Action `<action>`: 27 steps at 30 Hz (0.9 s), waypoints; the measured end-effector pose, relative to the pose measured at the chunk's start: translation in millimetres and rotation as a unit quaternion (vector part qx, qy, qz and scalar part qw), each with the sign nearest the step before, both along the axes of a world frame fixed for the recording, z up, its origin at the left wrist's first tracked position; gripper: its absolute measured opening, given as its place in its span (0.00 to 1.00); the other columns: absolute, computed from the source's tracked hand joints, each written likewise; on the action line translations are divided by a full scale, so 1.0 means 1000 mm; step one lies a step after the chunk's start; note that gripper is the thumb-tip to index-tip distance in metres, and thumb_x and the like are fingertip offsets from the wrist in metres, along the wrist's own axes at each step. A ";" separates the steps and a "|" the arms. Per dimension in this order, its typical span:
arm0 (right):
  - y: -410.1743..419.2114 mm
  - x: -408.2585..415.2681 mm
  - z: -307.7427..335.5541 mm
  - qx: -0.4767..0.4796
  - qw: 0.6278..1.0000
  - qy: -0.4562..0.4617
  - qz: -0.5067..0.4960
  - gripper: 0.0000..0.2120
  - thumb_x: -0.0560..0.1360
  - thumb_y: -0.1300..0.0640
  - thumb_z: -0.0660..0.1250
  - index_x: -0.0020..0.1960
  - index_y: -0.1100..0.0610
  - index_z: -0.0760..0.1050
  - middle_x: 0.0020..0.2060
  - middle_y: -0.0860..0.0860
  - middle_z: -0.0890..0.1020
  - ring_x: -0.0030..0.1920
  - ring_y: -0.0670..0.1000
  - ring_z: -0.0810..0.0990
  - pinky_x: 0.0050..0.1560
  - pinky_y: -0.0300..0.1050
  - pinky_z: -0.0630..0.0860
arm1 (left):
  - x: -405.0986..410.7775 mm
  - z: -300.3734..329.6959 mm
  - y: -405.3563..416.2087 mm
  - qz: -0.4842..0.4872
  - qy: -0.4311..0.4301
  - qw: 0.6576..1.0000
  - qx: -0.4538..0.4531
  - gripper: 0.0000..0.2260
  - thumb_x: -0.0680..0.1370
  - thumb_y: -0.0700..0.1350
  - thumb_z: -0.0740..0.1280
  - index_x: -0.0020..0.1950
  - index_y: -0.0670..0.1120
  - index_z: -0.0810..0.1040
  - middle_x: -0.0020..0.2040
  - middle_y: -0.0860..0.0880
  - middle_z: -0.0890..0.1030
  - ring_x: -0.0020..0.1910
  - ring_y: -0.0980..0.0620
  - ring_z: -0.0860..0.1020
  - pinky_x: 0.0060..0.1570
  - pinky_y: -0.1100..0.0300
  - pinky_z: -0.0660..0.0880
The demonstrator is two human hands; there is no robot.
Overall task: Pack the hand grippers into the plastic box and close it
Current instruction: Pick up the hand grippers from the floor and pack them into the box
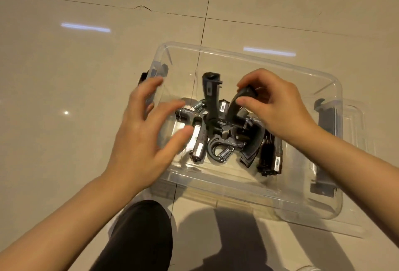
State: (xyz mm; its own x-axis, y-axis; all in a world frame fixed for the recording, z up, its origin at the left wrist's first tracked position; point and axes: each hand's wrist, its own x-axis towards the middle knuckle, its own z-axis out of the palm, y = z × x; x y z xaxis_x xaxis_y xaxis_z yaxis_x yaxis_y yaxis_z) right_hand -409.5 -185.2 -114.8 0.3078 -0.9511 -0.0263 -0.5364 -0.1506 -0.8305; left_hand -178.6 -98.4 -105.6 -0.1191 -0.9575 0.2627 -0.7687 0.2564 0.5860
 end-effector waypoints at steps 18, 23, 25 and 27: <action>0.008 0.002 -0.050 -0.093 0.788 0.512 0.328 0.26 0.77 0.59 0.59 0.73 0.48 0.58 0.74 0.53 0.57 0.71 0.60 0.59 0.63 0.54 0.68 | -0.004 -0.011 0.006 -0.021 -0.109 0.993 -0.028 0.14 0.75 0.52 0.65 0.54 0.44 0.80 0.67 0.45 0.65 0.66 0.43 0.67 0.60 0.46 0.69; -0.002 0.003 -0.055 -0.142 0.763 0.532 0.338 0.24 0.77 0.60 0.59 0.71 0.49 0.58 0.71 0.52 0.61 0.67 0.59 0.63 0.60 0.52 0.68 | -0.003 -0.012 0.006 -0.017 -0.119 0.993 -0.022 0.13 0.74 0.51 0.66 0.53 0.44 0.80 0.65 0.43 0.68 0.64 0.44 0.68 0.60 0.49 0.68; -0.003 0.003 -0.058 -0.168 0.757 0.535 0.336 0.23 0.77 0.60 0.59 0.70 0.50 0.59 0.67 0.51 0.66 0.64 0.58 0.66 0.58 0.51 0.68 | -0.003 -0.012 0.006 -0.015 -0.116 0.993 -0.020 0.13 0.74 0.50 0.67 0.53 0.44 0.80 0.65 0.43 0.69 0.64 0.44 0.69 0.59 0.48 0.69; -0.004 0.003 -0.059 -0.188 0.749 0.540 0.335 0.21 0.77 0.60 0.59 0.69 0.52 0.61 0.63 0.51 0.69 0.61 0.57 0.68 0.56 0.50 0.68 | -0.003 -0.011 0.006 -0.012 -0.111 0.994 -0.020 0.12 0.74 0.50 0.67 0.52 0.44 0.80 0.64 0.43 0.70 0.63 0.45 0.69 0.59 0.48 0.69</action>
State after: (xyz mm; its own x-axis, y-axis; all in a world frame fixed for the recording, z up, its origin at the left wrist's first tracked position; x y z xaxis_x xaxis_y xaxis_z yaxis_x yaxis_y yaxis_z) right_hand -406.6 -188.9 -173.8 0.7116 -0.5953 -0.3731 -0.5635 -0.8008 0.2029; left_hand -181.2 -92.1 -116.8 -0.2015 -0.9428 0.2655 -0.8711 0.2964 0.3915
